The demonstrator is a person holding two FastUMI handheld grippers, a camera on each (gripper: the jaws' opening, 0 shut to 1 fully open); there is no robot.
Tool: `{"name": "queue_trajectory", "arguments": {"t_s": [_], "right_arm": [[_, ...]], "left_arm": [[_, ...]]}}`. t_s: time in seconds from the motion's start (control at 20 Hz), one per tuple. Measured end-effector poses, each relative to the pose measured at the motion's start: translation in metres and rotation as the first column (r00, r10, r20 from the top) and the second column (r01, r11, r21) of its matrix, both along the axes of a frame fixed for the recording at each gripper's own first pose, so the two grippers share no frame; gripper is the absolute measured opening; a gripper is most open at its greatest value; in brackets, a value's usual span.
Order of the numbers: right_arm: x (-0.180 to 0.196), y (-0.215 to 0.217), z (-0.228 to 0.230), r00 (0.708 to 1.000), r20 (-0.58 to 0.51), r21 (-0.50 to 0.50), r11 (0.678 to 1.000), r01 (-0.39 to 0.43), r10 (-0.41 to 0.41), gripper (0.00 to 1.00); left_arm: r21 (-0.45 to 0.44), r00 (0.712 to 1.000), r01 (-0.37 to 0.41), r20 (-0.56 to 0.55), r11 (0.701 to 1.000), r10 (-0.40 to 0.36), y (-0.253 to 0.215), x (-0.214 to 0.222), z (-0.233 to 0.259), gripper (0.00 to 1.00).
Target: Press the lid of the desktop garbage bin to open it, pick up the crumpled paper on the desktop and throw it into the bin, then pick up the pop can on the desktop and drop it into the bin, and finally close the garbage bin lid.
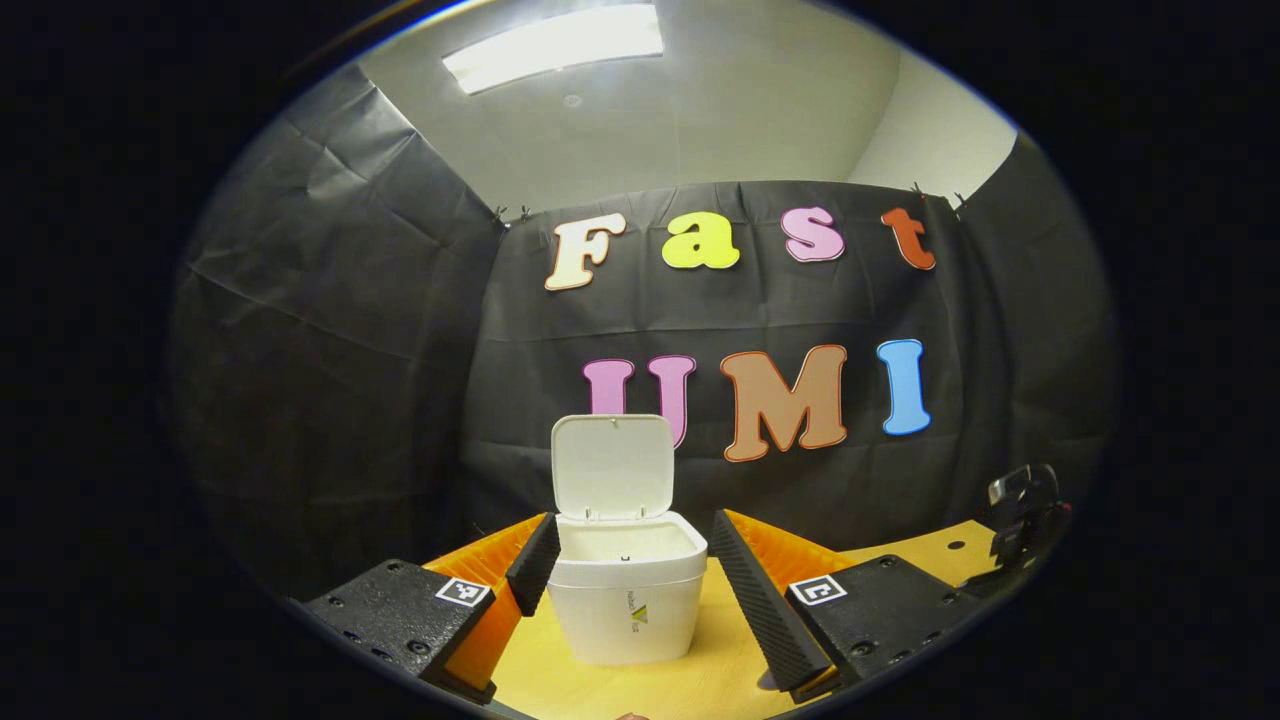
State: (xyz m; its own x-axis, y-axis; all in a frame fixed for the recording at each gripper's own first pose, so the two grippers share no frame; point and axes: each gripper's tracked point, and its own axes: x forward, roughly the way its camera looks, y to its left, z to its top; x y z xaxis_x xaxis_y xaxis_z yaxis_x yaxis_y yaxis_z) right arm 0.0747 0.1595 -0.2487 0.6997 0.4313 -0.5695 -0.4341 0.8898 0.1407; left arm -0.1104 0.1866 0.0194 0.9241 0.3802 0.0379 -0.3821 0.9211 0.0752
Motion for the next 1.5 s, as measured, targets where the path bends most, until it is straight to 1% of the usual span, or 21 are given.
{"name": "queue_trajectory", "arguments": {"t_s": [0.1, 0.2, 0.3, 0.45, 0.55, 0.75, 0.9, 0.95, 1.15, 1.35, 1.5], "right_arm": [[0.005, 0.011, 0.038, 0.997, 0.074, 0.035, 0.999, -0.016, 0.014, 0.19], [0.010, 0.024, 0.075, 0.988, 0.153, 0.060, 0.997, -0.038, 0.028, 0.19], [0.010, 0.038, 0.111, 0.973, 0.226, 0.078, 0.995, -0.067, 0.048, 0.19], [0.013, 0.065, 0.157, 0.940, 0.330, 0.089, 0.988, -0.122, 0.087, 0.19], [0.016, 0.085, 0.177, 0.923, 0.369, 0.098, 0.983, -0.153, 0.106, 0.19], [0.024, 0.126, 0.204, 0.899, 0.416, 0.107, 0.975, -0.196, 0.136, 0.19], [0.028, 0.158, 0.212, 0.892, 0.424, 0.112, 0.968, -0.224, 0.157, 0.17], [0.030, 0.168, 0.213, 0.891, 0.424, 0.114, 0.966, -0.230, 0.162, 0.19], [0.043, 0.212, 0.206, 0.890, 0.415, 0.097, 0.963, -0.253, 0.192, 0.19], [0.055, 0.268, 0.180, 0.892, 0.382, 0.073, 0.954, -0.291, 0.243, 0.19], [0.055, 0.300, 0.162, 0.887, 0.371, 0.042, 0.949, -0.313, 0.276, 0.17]], "left_arm": [[-0.012, 1.000, 0.009, 0.000, 1.000, -0.009, 0.000, 0.001, -0.003, 0.92], [-0.025, 1.000, 0.019, -0.002, 1.000, -0.019, 0.001, 0.002, -0.006, 0.92], [-0.033, 1.000, 0.025, -0.002, 0.999, -0.025, 0.004, 0.004, -0.007, 0.92], [-0.042, 0.999, 0.033, 0.001, 0.999, -0.033, 0.009, 0.004, -0.009, 0.92], [-0.048, 0.999, 0.035, -0.003, 0.998, -0.035, 0.015, 0.002, -0.013, 0.92], [-0.065, 0.999, 0.033, -0.009, 0.997, -0.033, 0.030, -0.002, -0.019, 0.93], [-0.071, 1.000, 0.023, -0.019, 0.997, -0.025, 0.046, -0.006, -0.025, 0.92], [-0.072, 1.000, 0.019, -0.022, 0.997, -0.020, 0.053, -0.008, -0.026, 0.92], [-0.071, 1.000, -0.001, -0.026, 0.998, -0.001, 0.078, -0.014, -0.029, 0.93], [-0.065, 0.999, -0.025, -0.041, 0.998, 0.022, 0.102, -0.021, -0.036, 0.92], [-0.060, 0.998, -0.049, -0.054, 0.997, 0.046, 0.118, -0.031, -0.041, 0.93]]}}
